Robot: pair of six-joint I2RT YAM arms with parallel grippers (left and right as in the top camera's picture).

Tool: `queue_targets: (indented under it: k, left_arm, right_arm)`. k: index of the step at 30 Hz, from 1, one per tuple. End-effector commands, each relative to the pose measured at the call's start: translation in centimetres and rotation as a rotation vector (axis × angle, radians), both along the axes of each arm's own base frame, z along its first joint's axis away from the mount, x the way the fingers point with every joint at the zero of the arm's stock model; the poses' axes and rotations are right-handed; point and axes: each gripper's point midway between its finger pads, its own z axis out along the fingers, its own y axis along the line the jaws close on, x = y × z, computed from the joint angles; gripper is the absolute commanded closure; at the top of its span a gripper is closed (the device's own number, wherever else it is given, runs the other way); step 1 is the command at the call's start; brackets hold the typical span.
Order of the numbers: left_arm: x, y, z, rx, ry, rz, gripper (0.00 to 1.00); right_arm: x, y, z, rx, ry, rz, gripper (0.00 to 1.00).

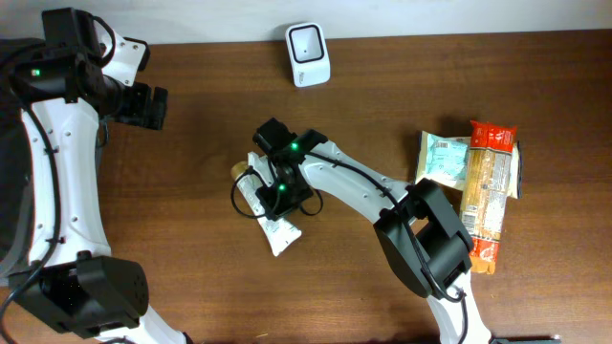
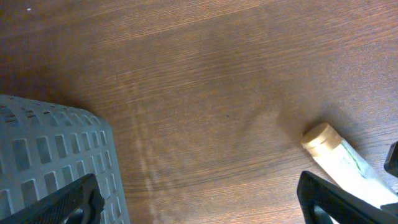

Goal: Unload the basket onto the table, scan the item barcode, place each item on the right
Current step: 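Lift the white tube and carry it toward the scanner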

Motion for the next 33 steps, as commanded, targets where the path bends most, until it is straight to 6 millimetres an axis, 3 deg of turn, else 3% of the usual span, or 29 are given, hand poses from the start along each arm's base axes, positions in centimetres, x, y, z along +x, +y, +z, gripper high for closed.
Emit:
queue_targets:
  k: [1,2,3,7,11,15,19,22,24,26,29,32,33]
  left_arm:
    - [-0.1,0.1,0.9,0.002,-0.025,-0.013,0.01]
    - [-0.1,0.1,0.9,0.002,-0.025,-0.012,0.01]
    - [-0.1,0.1,0.9,0.002,-0.025,-0.012,0.01]
    - [-0.1,0.1,0.9,0.002,-0.025,-0.013,0.01]
    - [-0.1,0.1,0.9,0.002,-0.025,-0.012,0.01]
    - [-0.1,0.1,0.9,0.002,-0.025,-0.013,0.01]
    - [-0.1,0.1,0.9,0.002,-0.025,-0.013,0.01]
    - [-0.1,0.1,0.9,0.002,-0.025,-0.013,0.01]
    - [-0.1,0.1,0.9,0.002,-0.025,-0.013,0.01]
    - [-0.1,0.1,0.9,0.002,-0.025,-0.012,0.01]
    - [-0.1,0.1,0.9,0.002,-0.025,-0.013,0.01]
    - [-0.1,0.1,0.9,0.002,-0.025,-0.012,0.01]
    - [-0.1,0.1,0.9,0.002,-0.025,-0.012,0.01]
  right_arm:
    - [0.0,0.1,2.2,0.039,-0.057,0.08,0.73]
    - [0.2,0.0,2.3,0.042,-0.06,0.075,0.49]
    - [0.6,-0.1,2.3,0.046,-0.066,0.068,0.46]
    - [2.0,-1.4,1.1,0.073,-0.015,0.025,0.43]
    - [1.1,-0.4,-1.3,0.164,0.111,0.042,0.43]
    - [0.7,-0.1,-1.8,0.173,0.163,0.005,0.43]
    - [0.5,-0.2,-2.5,0.147,0.209,-0.051,0.64]
    - [0.5,-0.1,-2.4,0.155,0.211,-0.05,0.87]
    - [0.3,0.1,-2.2,0.168,0.221,-0.048,0.95]
    - [0.3,0.3,-1.9,0.19,0.233,-0.046,0.96]
    - [1.6,0.5,1.5,0.304,0.229,-0.052,0.96]
    - [3.5,-0.7,7.2,0.415,0.144,-0.062,0.96]
    - [4.1,-1.6,10.2,0.46,0.083,-0.055,0.96]
